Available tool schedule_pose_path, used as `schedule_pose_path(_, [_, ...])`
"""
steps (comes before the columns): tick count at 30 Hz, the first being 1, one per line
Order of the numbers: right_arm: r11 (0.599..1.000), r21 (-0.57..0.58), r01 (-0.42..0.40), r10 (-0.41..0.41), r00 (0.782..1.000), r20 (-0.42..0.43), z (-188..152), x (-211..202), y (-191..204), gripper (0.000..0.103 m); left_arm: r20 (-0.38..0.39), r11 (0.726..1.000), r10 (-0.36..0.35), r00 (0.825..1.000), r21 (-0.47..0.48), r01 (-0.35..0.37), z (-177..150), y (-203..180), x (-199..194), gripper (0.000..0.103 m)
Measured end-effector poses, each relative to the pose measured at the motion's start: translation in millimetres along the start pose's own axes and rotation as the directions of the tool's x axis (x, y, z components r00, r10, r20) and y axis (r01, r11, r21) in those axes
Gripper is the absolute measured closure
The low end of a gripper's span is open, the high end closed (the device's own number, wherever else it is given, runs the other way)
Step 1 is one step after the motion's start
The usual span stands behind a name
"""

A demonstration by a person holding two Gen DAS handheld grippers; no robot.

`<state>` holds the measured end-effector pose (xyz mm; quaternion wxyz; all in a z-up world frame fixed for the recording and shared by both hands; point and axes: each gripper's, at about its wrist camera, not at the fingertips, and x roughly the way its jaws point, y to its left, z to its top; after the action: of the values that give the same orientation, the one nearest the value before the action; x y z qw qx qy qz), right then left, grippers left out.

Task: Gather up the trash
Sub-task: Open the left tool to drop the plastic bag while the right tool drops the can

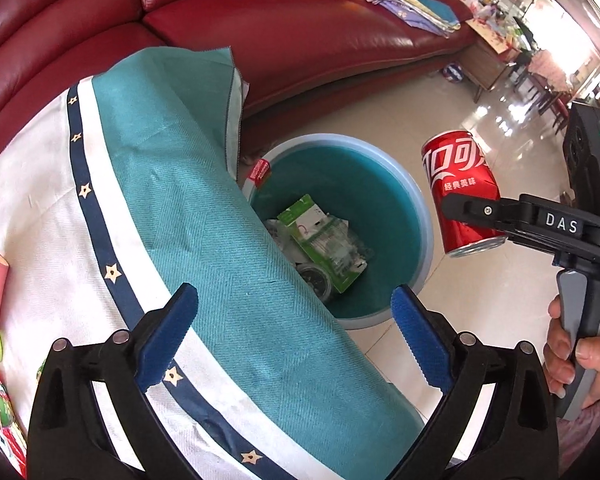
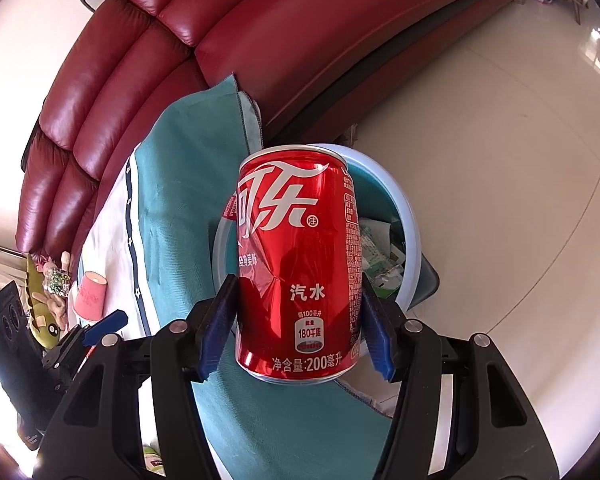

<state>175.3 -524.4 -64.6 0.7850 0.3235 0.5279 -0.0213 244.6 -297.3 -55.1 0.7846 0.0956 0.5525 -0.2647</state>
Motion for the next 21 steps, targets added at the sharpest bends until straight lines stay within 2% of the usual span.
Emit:
schedule_pose_path(3, [1.0, -0.028, 0.011, -0.011, 1.0, -0.01, 2.9, 3.7, 9.6, 0.045, 0.005, 1.0, 0.013, 1.0, 0.003, -0.013, -2.4, 2.7, -4.2, 0.005])
schedule_pose_path(4, [0.999, -0.034, 0.01, -0.011, 1.0, -0.015, 3.5, 5.0, 13.0, 0.041, 0.006, 1.0, 0.015, 1.0, 0.0, -0.015, -3.3, 4.0, -5.5, 0.005])
schedule_pose_path(5, [0.999, -0.034, 0.015, -0.015, 1.0, -0.015, 3.6, 5.5, 15.3, 0.029, 0.007, 1.0, 0.016, 1.0, -0.002, -0.016, -3.7, 5.1, -6.4, 0.005])
schedule_pose_path(6, [0.999, -0.037, 0.025, -0.025, 1.0, -0.007, 3.4, 4.7, 17.3, 0.027, 0.007, 1.0, 0.014, 1.0, -0.005, -0.014, -4.1, 6.3, -7.1, 0.005])
schedule_pose_path(11, [0.999, -0.016, 0.046, -0.046, 0.999, -0.003, 1.1, 1.7, 18.6, 0.021, 0.009, 1.0, 0.005, 1.0, -0.009, -0.005, -6.2, 10.4, -10.3, 0.005])
schedule_pose_path(21, [0.997, 0.015, 0.081, -0.081, 0.997, -0.008, -9.2, -6.0, 20.3, 0.018, 0.028, 1.0, -0.014, 0.999, -0.006, 0.015, -16.2, 12.1, -23.0, 0.004])
